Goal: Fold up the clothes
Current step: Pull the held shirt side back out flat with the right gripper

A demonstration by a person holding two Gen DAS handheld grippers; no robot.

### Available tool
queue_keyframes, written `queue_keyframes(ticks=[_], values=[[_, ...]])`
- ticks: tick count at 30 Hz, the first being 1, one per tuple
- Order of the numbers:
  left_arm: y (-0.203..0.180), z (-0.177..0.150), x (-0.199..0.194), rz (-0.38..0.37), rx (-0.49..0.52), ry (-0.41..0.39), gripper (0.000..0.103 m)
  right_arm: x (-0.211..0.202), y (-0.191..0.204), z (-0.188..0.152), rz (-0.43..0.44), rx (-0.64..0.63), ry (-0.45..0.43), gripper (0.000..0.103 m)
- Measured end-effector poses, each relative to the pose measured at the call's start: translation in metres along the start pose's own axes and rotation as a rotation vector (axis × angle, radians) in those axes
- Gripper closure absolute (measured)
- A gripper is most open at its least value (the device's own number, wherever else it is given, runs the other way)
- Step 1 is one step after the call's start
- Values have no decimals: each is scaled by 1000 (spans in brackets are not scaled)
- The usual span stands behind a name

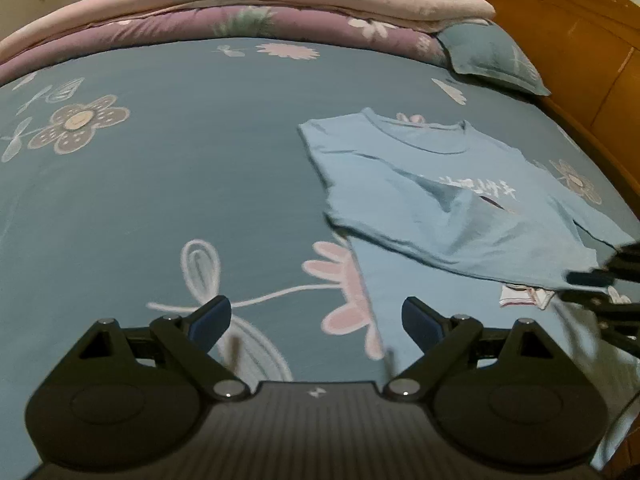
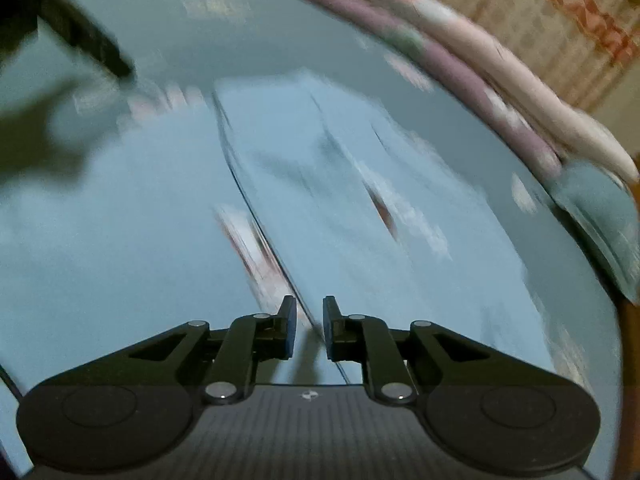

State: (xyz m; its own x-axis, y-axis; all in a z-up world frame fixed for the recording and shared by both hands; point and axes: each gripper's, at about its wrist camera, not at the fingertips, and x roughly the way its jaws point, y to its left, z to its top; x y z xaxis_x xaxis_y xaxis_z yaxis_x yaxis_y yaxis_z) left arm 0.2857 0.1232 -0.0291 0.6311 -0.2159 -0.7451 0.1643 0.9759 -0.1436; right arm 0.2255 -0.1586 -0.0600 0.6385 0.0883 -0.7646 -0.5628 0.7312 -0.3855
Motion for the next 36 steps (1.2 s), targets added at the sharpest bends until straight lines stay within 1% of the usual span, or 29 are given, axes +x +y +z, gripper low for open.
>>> queue_keyframes(ticks=[2,4,7,9,11,12,13,19,23,25,26,29,32,34,36], values=[[-10,2,2,-17,15,0,11,1,-11,-20,-30,-1,48,83],[-20,4,5,-31,31,1,11,4,-21,-37,-48,0,91,82],[-35,8,8,-53,54,3,11,7,-29,-45,-8,19,80,82],[-45,10,11,-67,70,5,11,9,-32,-46,5,0,64,82],[-54,12,13,-80,83,6,11,10,-39,-47,21,21,56,83],[-57,12,13,-81,84,8,11,11,-44,-48,48,51,60,87],[-59,12,13,-81,86,9,11,12,-50,-49,74,79,64,95],[-63,12,11,-73,80,10,11,-4,-56,-44,141,141,67,95],[-64,13,12,-72,80,12,11,-12,-57,-44,220,196,75,95],[-66,14,12,-75,82,12,11,-13,-56,-45,237,205,87,94],[-67,15,13,-78,84,13,11,-13,-55,-46,230,200,96,93],[-69,18,14,-84,95,12,11,-20,-54,-44,221,185,85,92],[-69,25,17,-93,102,4,11,-27,-59,-37,216,207,33,91],[-71,31,22,-112,103,-3,11,-23,-61,-33,200,231,13,91],[-76,40,30,-128,121,-16,11,-9,-67,-28,206,285,-10,89]])
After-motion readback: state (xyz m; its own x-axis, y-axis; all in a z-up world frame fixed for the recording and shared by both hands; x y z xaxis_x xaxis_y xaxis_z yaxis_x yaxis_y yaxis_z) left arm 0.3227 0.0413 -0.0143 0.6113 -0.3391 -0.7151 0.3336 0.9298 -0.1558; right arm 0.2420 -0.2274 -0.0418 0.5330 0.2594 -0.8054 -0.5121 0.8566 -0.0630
